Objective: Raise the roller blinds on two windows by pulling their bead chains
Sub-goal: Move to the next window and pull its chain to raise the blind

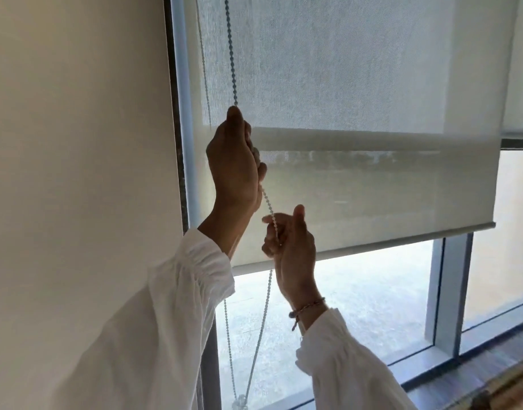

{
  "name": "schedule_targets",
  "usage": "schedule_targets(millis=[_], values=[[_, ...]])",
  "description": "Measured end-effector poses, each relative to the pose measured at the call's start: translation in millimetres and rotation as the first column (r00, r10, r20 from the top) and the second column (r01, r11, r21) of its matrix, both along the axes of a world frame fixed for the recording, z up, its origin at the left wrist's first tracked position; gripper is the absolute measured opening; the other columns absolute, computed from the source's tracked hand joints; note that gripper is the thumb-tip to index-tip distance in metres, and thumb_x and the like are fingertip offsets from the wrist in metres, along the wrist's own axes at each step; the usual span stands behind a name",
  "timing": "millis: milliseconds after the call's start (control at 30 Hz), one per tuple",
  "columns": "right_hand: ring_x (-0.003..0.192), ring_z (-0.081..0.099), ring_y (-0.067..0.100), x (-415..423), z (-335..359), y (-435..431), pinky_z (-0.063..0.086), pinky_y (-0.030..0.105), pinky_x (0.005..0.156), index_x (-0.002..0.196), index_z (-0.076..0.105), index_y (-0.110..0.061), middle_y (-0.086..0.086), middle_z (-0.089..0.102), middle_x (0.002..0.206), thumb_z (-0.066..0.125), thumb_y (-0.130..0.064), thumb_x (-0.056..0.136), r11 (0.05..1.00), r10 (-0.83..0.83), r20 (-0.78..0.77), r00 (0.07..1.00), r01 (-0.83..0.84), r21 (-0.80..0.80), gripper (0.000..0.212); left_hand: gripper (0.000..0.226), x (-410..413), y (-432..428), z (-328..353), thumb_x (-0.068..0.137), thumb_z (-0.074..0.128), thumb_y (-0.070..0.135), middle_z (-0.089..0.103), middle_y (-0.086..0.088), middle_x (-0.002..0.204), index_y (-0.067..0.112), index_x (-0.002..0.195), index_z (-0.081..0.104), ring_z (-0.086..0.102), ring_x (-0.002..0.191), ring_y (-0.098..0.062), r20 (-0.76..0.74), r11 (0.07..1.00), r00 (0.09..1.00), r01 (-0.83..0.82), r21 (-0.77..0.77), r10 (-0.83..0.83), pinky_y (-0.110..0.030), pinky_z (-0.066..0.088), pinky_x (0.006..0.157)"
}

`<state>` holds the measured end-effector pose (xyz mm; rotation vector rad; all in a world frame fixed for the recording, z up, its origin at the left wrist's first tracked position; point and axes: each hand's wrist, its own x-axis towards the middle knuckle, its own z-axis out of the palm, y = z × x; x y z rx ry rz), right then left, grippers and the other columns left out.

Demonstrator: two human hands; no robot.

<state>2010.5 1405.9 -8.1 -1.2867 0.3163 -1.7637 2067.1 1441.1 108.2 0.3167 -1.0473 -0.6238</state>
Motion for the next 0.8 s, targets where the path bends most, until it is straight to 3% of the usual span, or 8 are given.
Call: schedule_targets(millis=[133,267,367,467,500,567,667,800], values=[[0.082,0.055,0.013,-16.5,27.7,-7.1,0.041,0.03,0.072,0.1,0.06,-0.019,-0.001,0.061,0.094,0.02,-0.047,0.095,0.996,-0.041,0.022,0.999,0.04,0.079,0.049,0.045,-1.5,-12.1,-29.2,0.095,0.04,0.032,0.03,0.012,0.039,0.027,0.051,0.041,0.023,0.033,-0.006,0.111,0.972,0.967,-0.222,-0.075,0.229,-0.018,0.02,0.038],[0.093,0.058,0.022,-19.6,62.3,3.4,0.046,0.036,0.082,0.111,0.053,-0.013,0.006,0.06,0.102,0.029,-0.04,0.096,0.997,0.077,0.01,0.997,-0.077,0.01,0.039,0.035,2.6,-23.1,-86.3,0.086,0.043,0.047,0.037,0.013,0.044,0.032,0.054,0.044,0.032,0.042,-0.008,0.258,0.947,0.914,-0.32,-0.017,0.314,-0.027,0.027,0.047],[0.087,0.06,0.026,-11.2,85.6,13.4,0.05,0.037,0.079,0.102,0.052,-0.013,0.009,0.061,0.097,0.039,-0.028,0.096,0.988,0.154,-0.014,0.988,-0.154,-0.025,0.021,0.037,4.9,-25.6,-132.5,0.084,0.042,0.052,0.034,0.014,0.045,0.033,0.052,0.041,0.028,0.043,-0.014,0.319,0.918,0.871,-0.397,0.012,0.373,-0.038,0.03,0.045],[0.075,0.061,0.024,-9.2,105.4,21.8,0.054,0.04,0.073,0.094,0.052,-0.016,0.009,0.062,0.089,0.043,-0.029,0.095,0.986,0.156,-0.172,0.973,-0.163,-0.028,0.015,0.04,4.0,-26.7,-169.5,0.085,0.041,0.057,0.03,0.011,0.044,0.034,0.053,0.036,0.021,0.044,-0.015,0.352,0.91,0.854,-0.414,0.017,0.382,-0.039,0.023,0.042],[0.064,0.058,0.018,-7.1,108.0,22.4,0.052,0.034,0.06,0.091,0.053,-0.015,0.006,0.061,0.078,0.043,-0.032,0.095,0.993,0.105,-0.234,0.966,-0.113,-0.019,0.02,0.04,4.8,-26.2,-177.4,0.086,0.041,0.058,0.029,0.011,0.045,0.034,0.053,0.035,0.02,0.045,-0.014,0.367,0.911,0.85,-0.412,0.016,0.378,-0.038,0.022,0.043],[0.041,0.041,0.005,1.7,105.7,19.8,0.035,0.021,0.04,0.081,0.055,-0.012,-0.009,0.05,0.05,0.043,-0.035,0.095,0.999,-0.05,-0.261,0.964,0.044,-0.031,0.029,0.039,8.2,-24.8,-184.2,0.087,0.042,0.055,0.029,0.012,0.046,0.035,0.054,0.035,0.02,0.046,-0.012,0.388,0.921,0.848,-0.391,0.0,0.36,-0.034,0.02,0.045],[0.033,0.034,0.002,14.8,90.7,11.8,0.03,0.025,0.045,0.058,0.056,-0.023,-0.015,0.042,0.031,0.046,-0.032,0.094,0.92,-0.386,-0.183,0.904,0.364,-0.142,0.038,0.035,9.4,-27.6,-181.0,0.088,0.044,0.044,0.034,0.012,0.046,0.033,0.055,0.039,0.024,0.046,-0.008,0.407,0.938,0.86,-0.345,0.015,0.309,-0.031,0.02,0.046],[0.034,0.032,0.004,15.8,82.9,8.4,0.031,0.029,0.047,0.054,0.052,-0.027,-0.015,0.041,0.03,0.048,-0.029,0.093,0.855,-0.495,-0.051,0.867,0.476,-0.207,0.039,0.038,17.2,-36.3,-175.2,0.089,0.04,0.045,0.036,0.014,0.046,0.032,0.054,0.049,0.027,0.042,-0.003,0.362,0.973,0.93,-0.143,0.182,0.069,-0.02,0.024,0.043]])
